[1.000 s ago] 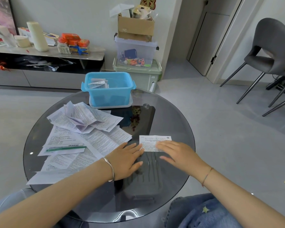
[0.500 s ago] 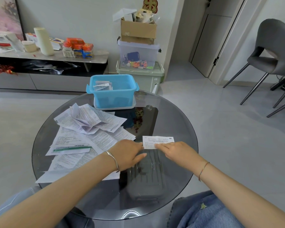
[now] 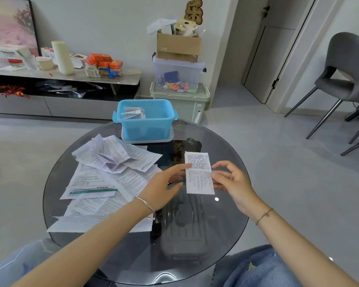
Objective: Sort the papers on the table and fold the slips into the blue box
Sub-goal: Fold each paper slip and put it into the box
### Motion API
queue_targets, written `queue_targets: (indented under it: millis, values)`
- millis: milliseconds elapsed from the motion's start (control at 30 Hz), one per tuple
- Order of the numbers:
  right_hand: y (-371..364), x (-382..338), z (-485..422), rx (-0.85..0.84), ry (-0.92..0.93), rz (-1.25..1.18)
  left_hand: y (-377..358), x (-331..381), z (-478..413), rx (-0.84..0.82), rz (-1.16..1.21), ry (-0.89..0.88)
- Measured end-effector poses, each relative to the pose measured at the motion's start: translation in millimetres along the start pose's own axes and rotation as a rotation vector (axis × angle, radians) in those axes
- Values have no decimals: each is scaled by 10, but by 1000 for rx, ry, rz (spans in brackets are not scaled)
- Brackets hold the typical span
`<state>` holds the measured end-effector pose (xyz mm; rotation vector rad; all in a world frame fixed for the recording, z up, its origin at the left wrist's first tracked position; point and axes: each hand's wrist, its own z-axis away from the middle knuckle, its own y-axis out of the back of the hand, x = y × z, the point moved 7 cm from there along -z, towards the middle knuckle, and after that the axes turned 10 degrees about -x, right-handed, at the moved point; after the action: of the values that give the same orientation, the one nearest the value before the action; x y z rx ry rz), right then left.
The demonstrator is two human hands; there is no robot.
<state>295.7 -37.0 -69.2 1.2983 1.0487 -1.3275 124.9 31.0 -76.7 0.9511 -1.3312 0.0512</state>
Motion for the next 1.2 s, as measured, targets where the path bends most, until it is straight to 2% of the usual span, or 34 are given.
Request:
queue_targets:
  millis: [100, 267, 467, 733, 867, 1200]
  values:
    - [-46, -2, 3, -33, -18, -24, 78, 61, 5, 113, 96, -56]
    - [-94, -85, 10, -92, 40, -23, 148, 102, -21, 190, 312, -75]
    - [-88, -195, 0, -14, 144, -14, 152, 158, -49, 255, 494, -64]
    - [-94, -186, -26, 42, 127, -51, 69, 149, -98, 332, 731, 40]
    - [-110, -165, -44, 52, 116, -37, 53, 132, -103, 387, 790, 93]
    - [-122, -158, -50, 69, 141, -18, 11, 110, -101, 341, 708, 133]
